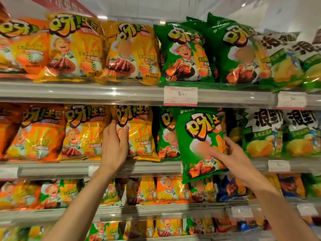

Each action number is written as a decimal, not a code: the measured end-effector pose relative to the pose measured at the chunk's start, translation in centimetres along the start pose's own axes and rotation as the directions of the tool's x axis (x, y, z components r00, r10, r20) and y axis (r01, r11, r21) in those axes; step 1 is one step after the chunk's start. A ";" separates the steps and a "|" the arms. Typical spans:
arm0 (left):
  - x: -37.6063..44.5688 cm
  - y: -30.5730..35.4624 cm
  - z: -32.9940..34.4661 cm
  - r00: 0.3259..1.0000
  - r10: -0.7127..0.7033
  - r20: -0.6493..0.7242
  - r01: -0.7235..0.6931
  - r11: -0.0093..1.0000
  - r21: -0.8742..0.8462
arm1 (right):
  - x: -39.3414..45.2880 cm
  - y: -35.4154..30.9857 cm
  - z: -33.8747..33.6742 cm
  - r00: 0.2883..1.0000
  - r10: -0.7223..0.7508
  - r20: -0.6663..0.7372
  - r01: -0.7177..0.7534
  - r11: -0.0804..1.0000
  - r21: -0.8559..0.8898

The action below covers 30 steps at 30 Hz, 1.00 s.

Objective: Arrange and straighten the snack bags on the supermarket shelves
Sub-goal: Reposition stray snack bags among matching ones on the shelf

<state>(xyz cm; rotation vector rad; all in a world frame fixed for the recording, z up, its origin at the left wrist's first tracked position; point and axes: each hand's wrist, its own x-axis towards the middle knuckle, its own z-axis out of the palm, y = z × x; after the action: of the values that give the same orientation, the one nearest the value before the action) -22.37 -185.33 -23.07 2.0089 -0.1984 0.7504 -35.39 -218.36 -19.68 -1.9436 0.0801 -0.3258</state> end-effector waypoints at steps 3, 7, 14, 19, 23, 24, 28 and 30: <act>-0.5 0.6 0.0 0.990 0.092 -0.107 -0.081 0.991 0.104 | 0.0 0.7 -1.7 0.997 -0.013 -0.079 0.011 1.000 -0.027; -1.5 2.1 0.4 0.977 0.178 -0.119 -0.142 0.953 0.268 | 1.1 1.1 -3.2 0.983 -0.024 -0.180 0.016 0.999 -0.045; -2.8 2.5 2.4 0.972 0.227 -0.053 -0.182 0.879 0.440 | 5.1 3.5 -1.8 0.945 -0.141 -0.296 0.114 0.988 -0.107; -2.2 2.3 3.1 0.970 0.237 -0.058 -0.180 0.855 0.486 | 6.4 5.3 -0.7 0.828 -0.417 -0.374 0.226 0.860 -0.458; -2.8 1.2 3.4 0.962 0.264 -0.071 -0.207 0.873 0.442 | 6.8 6.0 -0.2 0.778 -0.530 -0.338 0.215 0.730 -0.649; -3.1 1.0 3.5 0.962 0.266 -0.067 -0.211 0.874 0.437 | 6.9 5.9 -0.2 0.780 -0.533 -0.328 0.211 0.718 -0.663; -3.6 0.9 3.4 0.961 0.272 -0.041 -0.227 0.870 0.438 | 7.5 6.2 -0.9 0.779 -0.555 -0.293 0.211 0.672 -0.710; -3.8 1.0 3.4 0.962 0.271 -0.040 -0.229 0.875 0.426 | 6.7 6.9 -0.7 0.792 -0.541 -0.284 0.220 0.686 -0.694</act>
<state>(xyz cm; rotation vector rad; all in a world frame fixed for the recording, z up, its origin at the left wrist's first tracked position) -24.37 -189.25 -25.72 2.3716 -0.2604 1.1332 -28.48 -223.08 -24.44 -2.5072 0.0920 -1.2093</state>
